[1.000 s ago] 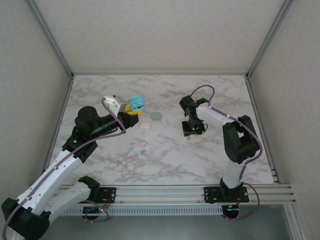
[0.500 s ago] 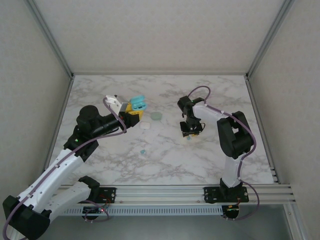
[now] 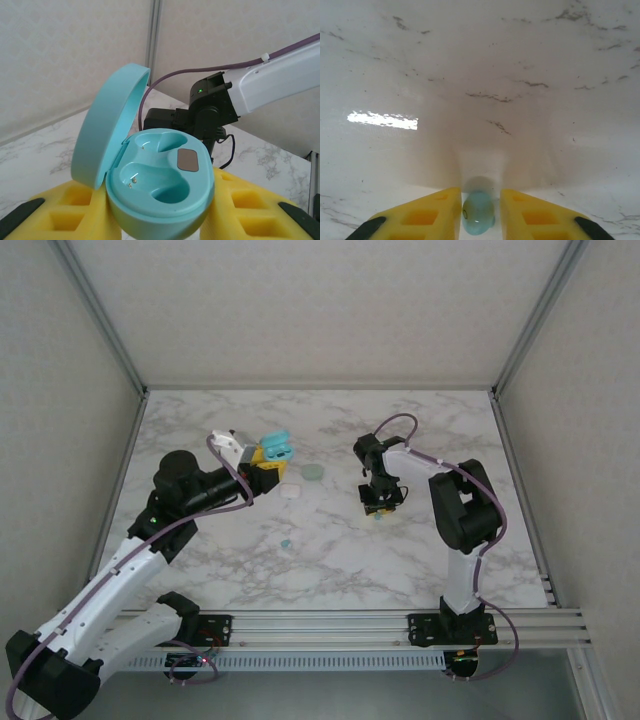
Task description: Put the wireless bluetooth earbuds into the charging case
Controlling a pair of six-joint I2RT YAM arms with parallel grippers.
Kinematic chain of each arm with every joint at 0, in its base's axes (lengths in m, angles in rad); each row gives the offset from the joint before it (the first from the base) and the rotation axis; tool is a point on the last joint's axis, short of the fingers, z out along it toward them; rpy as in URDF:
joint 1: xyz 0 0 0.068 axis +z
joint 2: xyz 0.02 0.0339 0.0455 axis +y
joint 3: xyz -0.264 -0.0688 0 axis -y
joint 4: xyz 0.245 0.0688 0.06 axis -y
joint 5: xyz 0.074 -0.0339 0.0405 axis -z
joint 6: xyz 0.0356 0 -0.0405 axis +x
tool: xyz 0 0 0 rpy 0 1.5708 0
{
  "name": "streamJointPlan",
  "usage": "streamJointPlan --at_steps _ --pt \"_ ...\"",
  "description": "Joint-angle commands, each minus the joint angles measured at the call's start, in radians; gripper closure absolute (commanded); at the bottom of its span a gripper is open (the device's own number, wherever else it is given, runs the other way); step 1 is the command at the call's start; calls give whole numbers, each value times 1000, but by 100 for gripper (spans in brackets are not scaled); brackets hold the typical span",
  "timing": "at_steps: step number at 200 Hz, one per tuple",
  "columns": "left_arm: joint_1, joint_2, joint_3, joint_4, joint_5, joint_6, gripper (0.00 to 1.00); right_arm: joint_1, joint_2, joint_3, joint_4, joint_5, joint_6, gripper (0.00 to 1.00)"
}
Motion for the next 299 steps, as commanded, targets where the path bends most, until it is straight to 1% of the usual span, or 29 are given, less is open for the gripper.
streamJointPlan --at_steps 1,28,39,75,89,98,107,114,132,135,142,151,168,180,196,247,274,287,299 --pt "2 -1 9 35 25 -12 68 2 26 12 -6 -6 -7 73" --pt "2 3 9 35 24 -12 68 2 30 8 -5 -13 -7 74" --pt "2 4 11 35 24 -10 68 2 29 5 -4 -19 -7 80" --pt "1 11 17 31 24 -7 68 2 -5 -1 -6 -15 6 81" --pt "2 13 17 33 24 -9 68 2 -38 0 -12 -30 15 81" --pt "2 15 15 33 21 -9 68 0 -72 2 -10 -63 20 81" --pt "2 20 14 33 18 -10 68 -2 -115 0 0 -126 29 81" --pt "2 25 14 32 16 -8 68 -10 -158 -4 18 -201 41 81" --pt "3 43 17 31 12 -6 69 -55 -266 -27 107 -462 108 81" --pt "3 49 18 29 10 -6 69 -66 -287 -32 129 -522 127 81" --pt "6 57 20 29 8 -5 69 -81 -314 -35 159 -606 151 81" --pt "8 67 20 35 7 -4 69 -103 -338 -33 203 -752 188 81" --pt "13 89 29 45 11 -2 69 -130 -353 -21 298 -985 283 81" --pt "20 107 38 49 20 7 69 -134 -359 -19 383 -1099 361 81" --pt "31 124 47 59 32 11 69 -133 -356 -2 449 -1207 426 81" --pt "39 171 63 75 92 12 69 -132 -390 57 499 -1290 514 82" --pt "39 179 64 84 105 16 69 -130 -413 78 496 -1275 535 81" --pt "39 183 61 97 121 21 69 -128 -427 98 478 -1238 527 82" --pt "36 182 59 108 131 29 69 -115 -443 127 446 -1191 479 81"
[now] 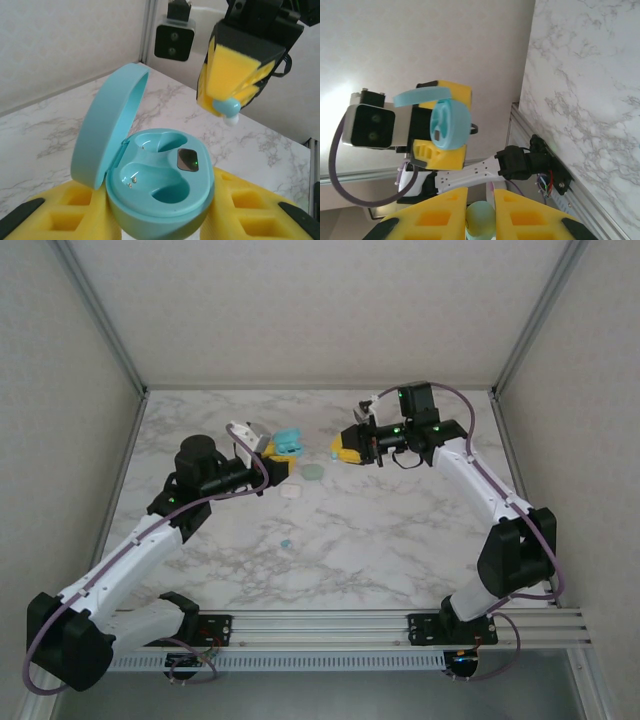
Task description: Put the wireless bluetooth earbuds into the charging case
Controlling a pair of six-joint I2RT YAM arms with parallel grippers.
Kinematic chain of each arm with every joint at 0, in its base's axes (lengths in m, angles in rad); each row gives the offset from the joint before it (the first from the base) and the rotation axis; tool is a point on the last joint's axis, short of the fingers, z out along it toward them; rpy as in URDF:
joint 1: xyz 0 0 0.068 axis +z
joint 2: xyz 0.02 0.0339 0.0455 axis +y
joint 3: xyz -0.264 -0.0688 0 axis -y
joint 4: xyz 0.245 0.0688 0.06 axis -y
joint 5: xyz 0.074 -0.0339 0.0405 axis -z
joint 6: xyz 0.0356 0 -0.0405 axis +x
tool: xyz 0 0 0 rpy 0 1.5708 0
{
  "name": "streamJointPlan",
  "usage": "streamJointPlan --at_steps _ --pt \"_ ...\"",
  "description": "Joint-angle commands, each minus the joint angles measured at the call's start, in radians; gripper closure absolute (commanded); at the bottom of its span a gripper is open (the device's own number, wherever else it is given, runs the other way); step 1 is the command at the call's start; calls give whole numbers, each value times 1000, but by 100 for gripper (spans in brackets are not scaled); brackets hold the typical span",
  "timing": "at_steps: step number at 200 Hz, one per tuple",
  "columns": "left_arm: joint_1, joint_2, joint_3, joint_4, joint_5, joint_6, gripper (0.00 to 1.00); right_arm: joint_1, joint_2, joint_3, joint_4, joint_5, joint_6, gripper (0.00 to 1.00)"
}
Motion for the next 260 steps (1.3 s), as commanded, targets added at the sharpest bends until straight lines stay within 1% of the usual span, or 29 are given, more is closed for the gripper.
streamJointPlan --at_steps 1,15,27,53,67,98,141,178,205,237,260 --pt "4 -1 25 64 54 23 69 19 -56 73 -24 37 -24 81" --pt "-2 -3 15 94 68 25 69 41 -75 97 -38 107 -60 81" --pt "-12 -6 10 105 68 37 69 67 -91 99 -16 157 -78 81" --pt "-32 -5 14 109 65 53 68 108 -110 102 39 236 -81 81" --pt "-37 -4 18 108 67 58 68 130 -114 105 78 258 -75 81" --pt "-46 2 32 106 75 63 68 166 -99 144 27 324 -131 81" --pt "-56 9 48 98 86 60 69 184 -84 156 54 337 -126 81" --pt "-65 10 50 112 83 47 69 199 -61 165 29 331 -146 81" --pt "-69 10 53 109 84 48 69 201 -66 151 68 343 -134 81" --pt "-71 8 55 109 88 48 69 201 -65 149 40 380 -157 81" --pt "-72 9 57 111 96 45 69 202 -57 151 25 385 -175 80"
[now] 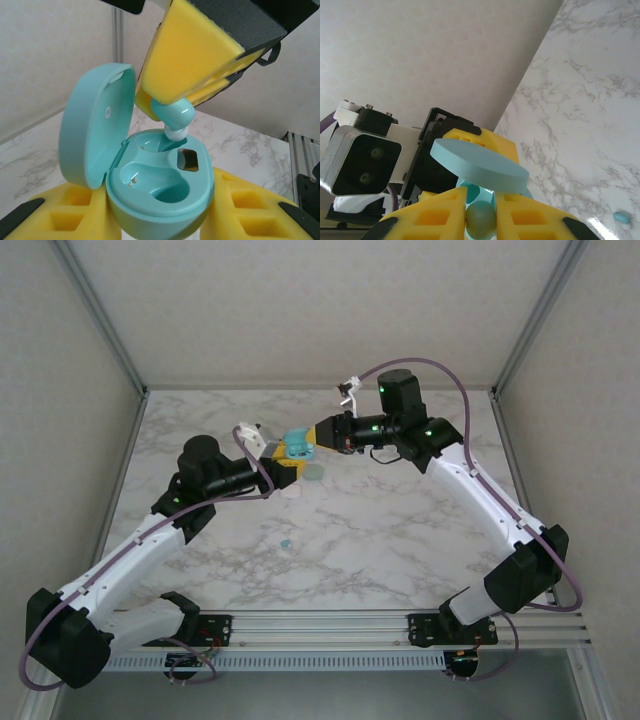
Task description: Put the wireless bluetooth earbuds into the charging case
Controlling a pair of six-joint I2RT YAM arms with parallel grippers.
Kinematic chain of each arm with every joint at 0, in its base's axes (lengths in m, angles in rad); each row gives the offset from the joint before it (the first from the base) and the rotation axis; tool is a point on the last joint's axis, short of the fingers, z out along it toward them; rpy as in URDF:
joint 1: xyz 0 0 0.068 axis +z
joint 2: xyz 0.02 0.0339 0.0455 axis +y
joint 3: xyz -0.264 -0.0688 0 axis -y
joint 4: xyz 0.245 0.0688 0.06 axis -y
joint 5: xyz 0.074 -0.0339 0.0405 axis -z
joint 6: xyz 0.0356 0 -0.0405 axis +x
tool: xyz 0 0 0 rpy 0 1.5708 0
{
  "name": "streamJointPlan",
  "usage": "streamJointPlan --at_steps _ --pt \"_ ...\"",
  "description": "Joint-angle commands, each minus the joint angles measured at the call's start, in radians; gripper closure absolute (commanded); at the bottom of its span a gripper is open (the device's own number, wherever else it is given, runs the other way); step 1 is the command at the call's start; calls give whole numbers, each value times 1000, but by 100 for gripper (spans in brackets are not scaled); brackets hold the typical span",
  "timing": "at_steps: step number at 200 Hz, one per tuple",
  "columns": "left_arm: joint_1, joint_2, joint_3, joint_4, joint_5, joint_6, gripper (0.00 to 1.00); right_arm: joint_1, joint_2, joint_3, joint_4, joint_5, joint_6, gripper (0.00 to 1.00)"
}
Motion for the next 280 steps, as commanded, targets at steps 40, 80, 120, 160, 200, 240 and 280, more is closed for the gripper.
streamJointPlan --at_steps 40,80,120,160,200,240,280 --pt "-13 3 40 63 39 -24 69 16 12 22 -24 63 -61 76" --pt "-15 -2 37 74 36 -35 69 19 18 33 -47 82 -72 74" --pt "-14 -6 35 83 31 -38 69 21 23 60 -77 84 -86 67" --pt "-14 -4 37 82 32 -39 69 20 22 71 -102 109 -96 65" --pt "-14 -6 35 71 13 -31 69 20 11 80 -112 106 -97 61" --pt "-10 -36 30 16 -82 -15 70 18 -92 69 -144 120 -166 48" --pt "8 -65 -10 43 -96 -65 70 3 -155 41 -232 202 -221 45"
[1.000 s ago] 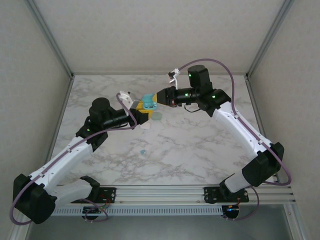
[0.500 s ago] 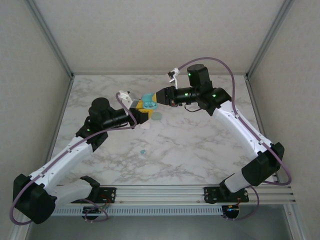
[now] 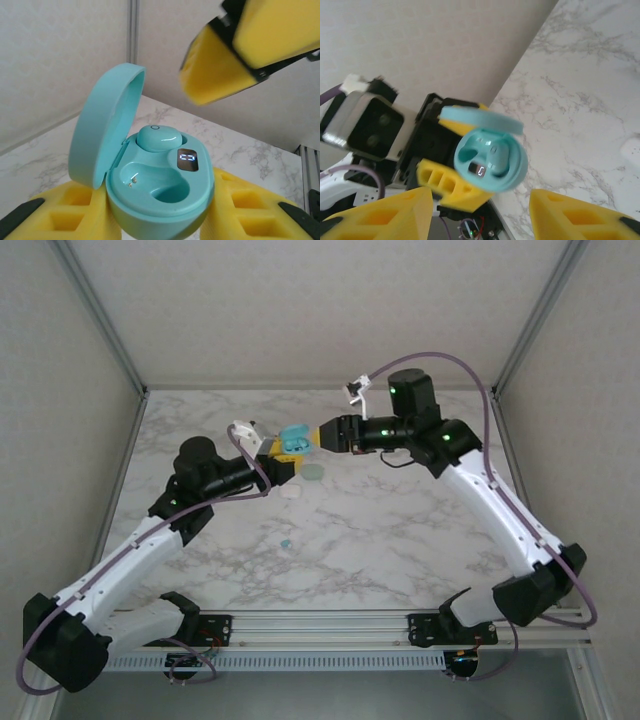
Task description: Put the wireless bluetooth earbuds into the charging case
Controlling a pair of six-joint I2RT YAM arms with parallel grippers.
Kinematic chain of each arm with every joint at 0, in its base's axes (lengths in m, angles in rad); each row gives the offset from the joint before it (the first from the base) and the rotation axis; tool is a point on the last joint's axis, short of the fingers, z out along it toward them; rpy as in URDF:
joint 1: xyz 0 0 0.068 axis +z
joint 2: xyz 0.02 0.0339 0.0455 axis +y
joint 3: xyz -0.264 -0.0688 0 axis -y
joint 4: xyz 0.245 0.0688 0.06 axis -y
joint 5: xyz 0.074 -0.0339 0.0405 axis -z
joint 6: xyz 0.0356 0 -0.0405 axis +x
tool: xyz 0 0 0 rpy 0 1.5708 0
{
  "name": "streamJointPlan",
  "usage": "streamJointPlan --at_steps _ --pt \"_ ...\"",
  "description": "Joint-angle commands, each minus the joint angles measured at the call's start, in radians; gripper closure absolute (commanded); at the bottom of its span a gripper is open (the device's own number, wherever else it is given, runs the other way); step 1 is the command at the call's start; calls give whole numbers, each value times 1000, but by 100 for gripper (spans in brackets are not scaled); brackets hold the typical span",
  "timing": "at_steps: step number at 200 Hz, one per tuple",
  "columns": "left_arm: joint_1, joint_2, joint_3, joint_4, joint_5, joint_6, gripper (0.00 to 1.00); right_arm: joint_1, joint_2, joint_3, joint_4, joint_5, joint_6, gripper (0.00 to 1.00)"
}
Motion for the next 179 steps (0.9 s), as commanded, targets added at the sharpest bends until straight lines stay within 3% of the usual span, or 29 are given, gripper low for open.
streamJointPlan --at_steps 1,37,92,131,179 --pt "11 -33 -11 30 -25 -37 70 -10 -53 -16 -66 67 -64 45" --pt "37 -87 -34 18 -46 -57 70 -19 -49 -129 -128 241 -75 46" --pt "81 -248 -33 -139 -116 -24 70 75 205 -264 -132 255 -64 55" --pt "81 -354 -15 -235 -147 -7 70 198 448 -134 -175 263 -149 56" --pt "82 -414 18 -294 -153 4 69 328 722 121 -323 384 -300 54"
